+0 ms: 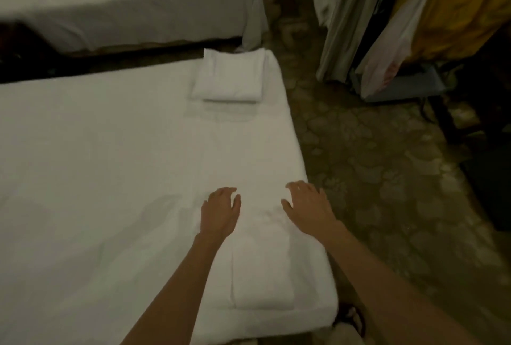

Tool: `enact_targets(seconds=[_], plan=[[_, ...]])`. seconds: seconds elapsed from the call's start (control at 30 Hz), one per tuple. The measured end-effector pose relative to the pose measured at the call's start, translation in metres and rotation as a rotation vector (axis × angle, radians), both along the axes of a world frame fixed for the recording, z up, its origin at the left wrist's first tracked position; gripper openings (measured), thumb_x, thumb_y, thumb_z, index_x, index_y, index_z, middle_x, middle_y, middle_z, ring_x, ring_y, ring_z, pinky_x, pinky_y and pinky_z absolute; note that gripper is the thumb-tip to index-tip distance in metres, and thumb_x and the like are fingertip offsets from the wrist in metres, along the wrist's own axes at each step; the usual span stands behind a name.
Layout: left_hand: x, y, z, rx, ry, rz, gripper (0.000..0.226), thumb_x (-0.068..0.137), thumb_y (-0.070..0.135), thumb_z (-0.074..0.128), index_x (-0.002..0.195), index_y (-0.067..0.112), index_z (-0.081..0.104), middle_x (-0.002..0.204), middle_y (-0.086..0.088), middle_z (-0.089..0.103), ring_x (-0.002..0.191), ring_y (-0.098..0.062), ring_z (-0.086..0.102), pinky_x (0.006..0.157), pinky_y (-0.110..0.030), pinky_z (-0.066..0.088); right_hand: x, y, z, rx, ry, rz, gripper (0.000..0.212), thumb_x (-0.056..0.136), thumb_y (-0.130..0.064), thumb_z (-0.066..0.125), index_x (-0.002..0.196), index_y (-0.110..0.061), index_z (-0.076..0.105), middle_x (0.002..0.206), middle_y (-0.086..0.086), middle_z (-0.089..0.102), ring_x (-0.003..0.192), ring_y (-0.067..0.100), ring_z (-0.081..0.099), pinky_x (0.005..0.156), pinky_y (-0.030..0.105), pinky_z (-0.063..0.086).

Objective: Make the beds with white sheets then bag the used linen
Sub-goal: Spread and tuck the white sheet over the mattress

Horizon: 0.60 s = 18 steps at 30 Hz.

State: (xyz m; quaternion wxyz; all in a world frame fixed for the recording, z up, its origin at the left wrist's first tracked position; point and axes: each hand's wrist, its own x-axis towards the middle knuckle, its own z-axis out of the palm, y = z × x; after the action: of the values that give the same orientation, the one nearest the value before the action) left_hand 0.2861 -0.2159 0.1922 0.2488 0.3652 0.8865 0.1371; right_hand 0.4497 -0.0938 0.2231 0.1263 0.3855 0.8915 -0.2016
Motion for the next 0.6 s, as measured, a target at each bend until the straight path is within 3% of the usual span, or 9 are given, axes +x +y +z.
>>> enact_targets(seconds=[0.1, 0.27, 0.47, 0.6], plan=[[0.015, 0.042, 0.034, 0.023, 0.051, 0.002, 0.040, 0.103, 0.033, 0.038, 0.136, 0.017, 0.052, 0.142, -0.004, 0.050, 0.131, -0.022, 0.044, 0.108, -0.036, 0.033, 0.001, 0.053, 0.048, 0.090, 0.086, 0.032, 0.046, 0.101, -0.042, 0.035, 0.141, -0.019, 0.038, 0.142, 0.003, 0.045, 0.129, 0.022, 0.042, 0.109, 0.042, 0.032], [0.063, 0.107, 0.072, 0.043, 0.144, 0.078, 0.039, 0.102, 0.034, 0.039, 0.135, 0.017, 0.052, 0.141, -0.005, 0.051, 0.128, -0.024, 0.046, 0.105, -0.036, 0.036, 0.022, 0.116, 0.101, 0.099, 0.109, 0.221, 0.048, 0.102, -0.044, 0.033, 0.142, -0.018, 0.037, 0.144, 0.005, 0.043, 0.132, 0.025, 0.040, 0.113, 0.047, 0.028], [0.126, 0.161, 0.093, -0.048, 0.174, 0.137, 0.041, 0.103, 0.039, 0.035, 0.133, 0.019, 0.053, 0.134, -0.003, 0.057, 0.121, -0.022, 0.052, 0.098, -0.036, 0.042, 0.047, 0.182, 0.142, 0.137, 0.165, 0.331, 0.045, 0.102, -0.043, 0.033, 0.139, -0.018, 0.039, 0.142, 0.004, 0.045, 0.131, 0.023, 0.041, 0.111, 0.046, 0.031], [0.125, 0.184, 0.114, -0.088, 0.195, 0.171, 0.042, 0.103, 0.041, 0.033, 0.132, 0.019, 0.054, 0.133, -0.004, 0.057, 0.120, -0.022, 0.052, 0.098, -0.036, 0.041, 0.048, 0.207, 0.138, 0.114, 0.144, 0.356, 0.046, 0.102, -0.044, 0.032, 0.140, -0.019, 0.037, 0.143, 0.003, 0.044, 0.132, 0.023, 0.040, 0.113, 0.045, 0.030]])
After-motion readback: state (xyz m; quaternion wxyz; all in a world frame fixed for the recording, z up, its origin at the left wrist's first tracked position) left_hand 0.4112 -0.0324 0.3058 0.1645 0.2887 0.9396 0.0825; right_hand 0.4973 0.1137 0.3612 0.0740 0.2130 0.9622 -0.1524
